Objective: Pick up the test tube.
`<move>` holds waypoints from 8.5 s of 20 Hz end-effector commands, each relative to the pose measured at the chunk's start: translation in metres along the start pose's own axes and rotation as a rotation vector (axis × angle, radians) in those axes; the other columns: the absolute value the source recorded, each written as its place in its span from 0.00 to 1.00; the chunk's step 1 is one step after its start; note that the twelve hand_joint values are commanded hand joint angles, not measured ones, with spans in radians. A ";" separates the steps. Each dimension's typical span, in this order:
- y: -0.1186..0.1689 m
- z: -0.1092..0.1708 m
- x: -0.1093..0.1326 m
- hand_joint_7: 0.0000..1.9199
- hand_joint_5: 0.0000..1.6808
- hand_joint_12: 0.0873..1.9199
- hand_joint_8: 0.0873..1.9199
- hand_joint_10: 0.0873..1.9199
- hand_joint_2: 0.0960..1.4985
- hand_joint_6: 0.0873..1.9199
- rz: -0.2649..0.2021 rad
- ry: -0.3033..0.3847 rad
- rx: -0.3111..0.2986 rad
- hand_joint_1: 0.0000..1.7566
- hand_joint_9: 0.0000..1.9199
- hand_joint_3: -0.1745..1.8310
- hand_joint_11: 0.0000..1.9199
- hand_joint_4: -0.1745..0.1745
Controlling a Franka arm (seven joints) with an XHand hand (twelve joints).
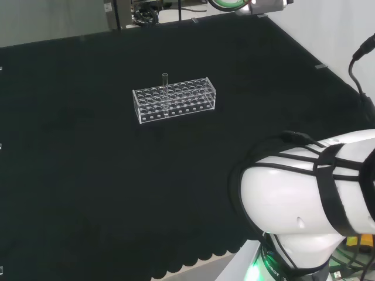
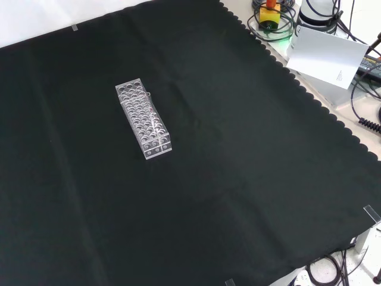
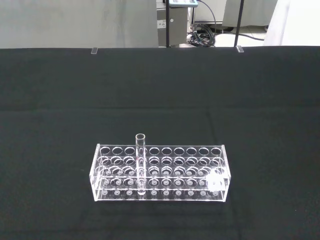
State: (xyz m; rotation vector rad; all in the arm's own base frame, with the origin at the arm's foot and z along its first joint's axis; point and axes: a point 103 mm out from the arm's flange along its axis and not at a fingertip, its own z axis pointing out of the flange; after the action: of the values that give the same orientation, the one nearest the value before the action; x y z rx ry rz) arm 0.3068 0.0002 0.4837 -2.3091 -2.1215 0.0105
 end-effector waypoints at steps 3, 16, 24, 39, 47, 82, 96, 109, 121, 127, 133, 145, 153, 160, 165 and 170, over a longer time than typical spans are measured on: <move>0.002 0.001 -0.002 0.00 0.01 0.73 0.02 0.09 0.49 0.00 0.004 -0.005 -0.009 0.22 0.00 0.26 0.00 0.51; 0.044 0.019 0.004 0.00 0.00 0.76 0.11 0.14 0.54 0.00 -0.032 -0.005 0.061 0.22 0.00 0.20 0.00 0.50; 0.087 0.038 0.014 0.00 0.00 0.78 0.19 0.21 0.55 0.00 -0.059 -0.045 0.128 0.23 0.00 0.18 0.00 0.49; 0.161 0.095 0.029 0.00 0.03 0.83 0.30 0.32 0.57 0.00 -0.053 -0.068 0.267 0.25 0.00 0.17 0.00 0.46; 0.192 0.131 0.036 0.00 0.03 0.82 0.20 0.30 0.58 0.00 -0.042 -0.090 0.383 0.28 0.00 0.17 0.00 0.76; 0.209 0.255 0.046 0.03 0.13 0.81 0.42 0.35 0.52 0.00 -0.067 -0.207 0.605 0.37 0.00 0.19 0.00 0.58; 0.206 0.274 0.042 0.29 0.29 0.78 0.43 0.44 0.49 0.00 -0.087 -0.228 0.441 0.44 0.22 0.27 0.14 0.34; 0.222 0.292 0.049 0.37 0.26 0.73 0.43 0.39 0.45 0.27 -0.073 -0.265 0.451 0.49 0.32 0.34 0.22 0.27; 0.231 0.285 0.051 0.73 0.60 0.63 0.33 0.27 0.55 0.40 -0.075 -0.244 0.311 0.62 0.64 0.27 0.39 0.21; 0.237 0.286 0.056 0.75 0.63 0.61 0.30 0.24 0.66 0.43 -0.089 -0.239 0.324 0.64 0.68 0.15 0.42 0.28; 0.239 0.289 0.057 0.63 0.54 0.62 0.37 0.30 0.50 0.39 -0.078 -0.221 0.378 0.60 0.62 0.29 0.40 0.11; 0.239 0.292 0.063 0.44 0.32 0.69 0.43 0.39 0.35 0.42 -0.085 -0.215 0.441 0.57 0.46 0.44 0.27 0.34; 0.240 0.290 0.065 0.67 0.50 0.64 0.35 0.30 0.37 0.36 -0.093 -0.204 0.368 0.60 0.60 0.43 0.36 0.14; 0.242 0.282 0.067 0.87 0.77 0.46 0.24 0.22 0.47 0.24 -0.067 -0.111 0.194 0.69 0.79 0.32 0.63 0.03; 0.245 0.275 0.067 0.92 0.83 0.37 0.17 0.15 0.41 0.16 -0.062 -0.090 0.190 0.70 0.87 0.36 0.70 0.00; 0.244 0.265 0.062 0.93 0.85 0.36 0.16 0.13 0.39 0.15 -0.060 -0.083 0.203 0.70 0.89 0.38 0.71 0.00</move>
State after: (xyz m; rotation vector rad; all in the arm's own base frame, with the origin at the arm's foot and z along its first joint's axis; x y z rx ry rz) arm 0.5536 0.0464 0.2056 -2.1730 -2.1403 0.3159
